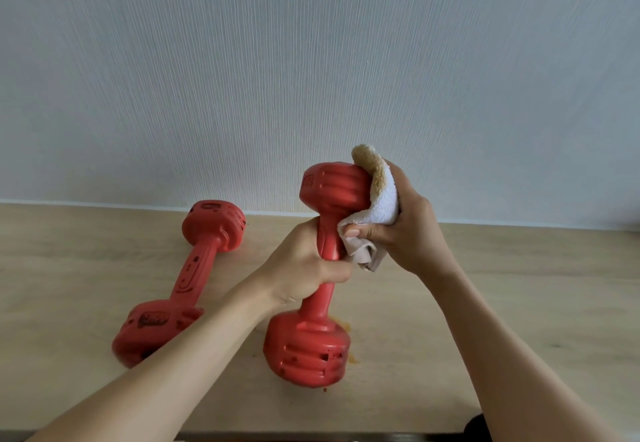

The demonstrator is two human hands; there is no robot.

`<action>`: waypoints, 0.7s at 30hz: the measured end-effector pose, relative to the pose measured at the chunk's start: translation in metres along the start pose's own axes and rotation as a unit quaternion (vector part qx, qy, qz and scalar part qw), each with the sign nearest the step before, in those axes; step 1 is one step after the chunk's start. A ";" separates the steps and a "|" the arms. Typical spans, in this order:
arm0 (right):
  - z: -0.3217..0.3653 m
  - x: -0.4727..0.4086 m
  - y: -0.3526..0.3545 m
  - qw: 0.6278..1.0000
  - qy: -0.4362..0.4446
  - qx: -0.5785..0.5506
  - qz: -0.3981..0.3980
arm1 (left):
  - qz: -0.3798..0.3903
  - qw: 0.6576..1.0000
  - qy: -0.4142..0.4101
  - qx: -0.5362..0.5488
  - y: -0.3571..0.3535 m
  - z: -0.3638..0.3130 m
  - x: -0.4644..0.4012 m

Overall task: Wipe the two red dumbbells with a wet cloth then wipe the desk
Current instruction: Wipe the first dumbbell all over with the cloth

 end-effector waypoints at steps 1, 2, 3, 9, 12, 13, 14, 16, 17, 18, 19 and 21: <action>-0.001 0.000 0.001 1.000 0.000 0.001 -0.001 | 0.009 1.000 -0.003 0.003 -0.001 -0.001 0.000; -0.002 0.000 0.002 1.000 0.002 0.004 -0.002 | 0.016 1.000 -0.004 0.004 -0.003 -0.002 0.000; -0.003 -0.001 0.003 1.000 0.002 0.009 -0.002 | 0.021 1.000 -0.003 0.005 -0.003 -0.001 -0.001; -0.009 0.001 0.014 0.998 -0.016 0.056 -0.024 | 0.009 0.999 0.037 0.012 0.001 0.009 0.000; -0.016 0.003 0.016 0.996 -0.043 0.056 -0.044 | -0.016 0.998 0.055 0.029 0.003 0.012 0.001; -0.018 0.003 0.015 0.996 -0.053 0.054 -0.052 | -0.022 0.997 0.059 0.037 0.004 0.014 0.001; -0.022 0.003 0.015 0.994 -0.064 0.057 -0.061 | -0.027 0.997 0.061 0.045 0.004 0.014 0.000; -0.026 0.003 0.013 0.991 -0.087 0.074 -0.074 | -0.040 0.996 0.064 0.053 0.005 0.016 -0.001; -0.027 0.003 0.013 0.989 -0.096 0.086 -0.078 | -0.048 0.995 0.066 0.054 0.006 0.016 -0.001; -0.028 0.004 0.013 0.986 -0.103 0.098 -0.083 | -0.054 0.995 0.067 0.057 0.007 0.016 -0.001; -0.029 0.004 0.013 0.984 -0.109 0.111 -0.089 | -0.059 0.994 0.068 0.063 0.007 0.015 0.000; -0.030 0.007 0.017 0.976 -0.123 0.143 -0.110 | -0.064 0.992 0.072 0.077 0.006 0.014 0.004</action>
Point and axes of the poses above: each hand's wrist, its own x-axis away from the middle knuckle, its own y-axis out of the back of the hand, z = x × y, the point moved 10 cm from there along -x, towards the middle knuckle, and after that the axes turned 8 degrees about z, right-handed, at the moved point
